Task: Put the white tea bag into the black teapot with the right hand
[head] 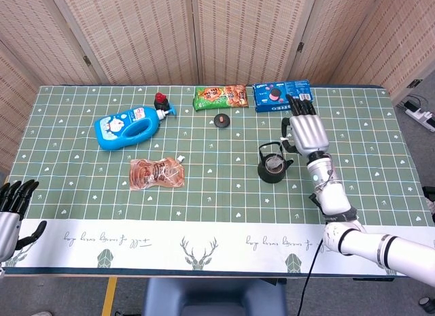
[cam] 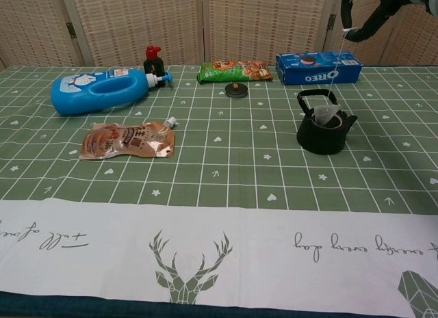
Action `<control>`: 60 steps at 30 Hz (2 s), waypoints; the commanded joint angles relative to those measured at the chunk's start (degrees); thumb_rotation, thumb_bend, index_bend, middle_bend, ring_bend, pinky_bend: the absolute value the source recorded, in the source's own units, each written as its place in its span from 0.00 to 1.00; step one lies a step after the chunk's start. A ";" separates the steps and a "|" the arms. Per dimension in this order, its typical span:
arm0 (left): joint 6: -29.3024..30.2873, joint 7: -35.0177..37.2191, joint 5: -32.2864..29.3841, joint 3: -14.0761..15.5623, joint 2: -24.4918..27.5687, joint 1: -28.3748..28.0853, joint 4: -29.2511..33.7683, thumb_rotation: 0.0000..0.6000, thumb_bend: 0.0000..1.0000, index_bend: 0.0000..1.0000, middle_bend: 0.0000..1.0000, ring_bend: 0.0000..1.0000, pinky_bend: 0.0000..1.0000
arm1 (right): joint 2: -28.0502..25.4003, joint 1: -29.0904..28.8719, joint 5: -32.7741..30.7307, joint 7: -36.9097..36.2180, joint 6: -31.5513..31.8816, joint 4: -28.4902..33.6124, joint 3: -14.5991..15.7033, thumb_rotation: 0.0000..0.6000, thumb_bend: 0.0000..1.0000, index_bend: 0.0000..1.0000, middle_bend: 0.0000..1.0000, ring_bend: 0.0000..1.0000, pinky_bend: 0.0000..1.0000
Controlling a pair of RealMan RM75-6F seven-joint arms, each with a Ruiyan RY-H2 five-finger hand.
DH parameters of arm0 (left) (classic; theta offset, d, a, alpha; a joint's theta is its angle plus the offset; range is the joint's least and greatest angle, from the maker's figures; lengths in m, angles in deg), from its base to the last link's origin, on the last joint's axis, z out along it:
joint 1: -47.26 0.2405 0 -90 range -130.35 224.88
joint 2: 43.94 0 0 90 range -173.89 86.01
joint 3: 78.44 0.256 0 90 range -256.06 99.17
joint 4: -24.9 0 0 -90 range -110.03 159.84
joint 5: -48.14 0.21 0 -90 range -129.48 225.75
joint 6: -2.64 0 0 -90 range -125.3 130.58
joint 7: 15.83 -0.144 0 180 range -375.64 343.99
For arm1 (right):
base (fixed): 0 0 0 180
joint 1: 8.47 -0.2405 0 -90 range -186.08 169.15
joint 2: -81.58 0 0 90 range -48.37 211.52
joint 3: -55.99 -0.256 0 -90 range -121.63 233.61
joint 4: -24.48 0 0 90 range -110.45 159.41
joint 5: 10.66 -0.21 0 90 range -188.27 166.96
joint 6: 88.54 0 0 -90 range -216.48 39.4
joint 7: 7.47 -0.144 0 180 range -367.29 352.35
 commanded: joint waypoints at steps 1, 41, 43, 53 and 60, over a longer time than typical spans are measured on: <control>0.32 0.09 0.21 0.06 0.05 0.13 0.07 1.00 0.32 0.00 0.03 0.02 0.01 | 0.24 -0.05 0.46 0.37 0.34 0.13 0.89 1.00 0.38 0.60 0.00 0.00 0.00; 1.21 -0.59 0.60 0.06 -0.20 0.49 0.18 1.00 0.32 0.00 0.03 0.02 0.01 | 4.20 4.32 14.52 7.32 -3.45 4.90 17.96 1.00 0.38 0.23 0.00 0.00 0.00; 1.21 -0.55 0.57 0.04 -0.18 0.49 0.17 1.00 0.31 0.00 0.03 0.02 0.01 | 3.83 4.17 14.09 8.05 -3.71 5.67 18.24 1.00 0.38 0.09 0.00 0.00 0.00; 1.09 -0.87 0.61 0.05 -0.34 0.42 0.12 1.00 0.32 0.00 0.03 0.02 0.01 | -4.87 4.51 10.59 18.78 4.08 22.74 19.66 1.00 0.38 0.00 0.00 0.00 0.00; 0.71 -1.28 0.53 0.04 -0.54 0.23 -0.03 1.00 0.31 0.00 0.03 0.02 0.01 | -9.24 1.74 -1.20 21.03 5.57 25.02 15.67 1.00 0.38 0.00 0.41 0.31 0.00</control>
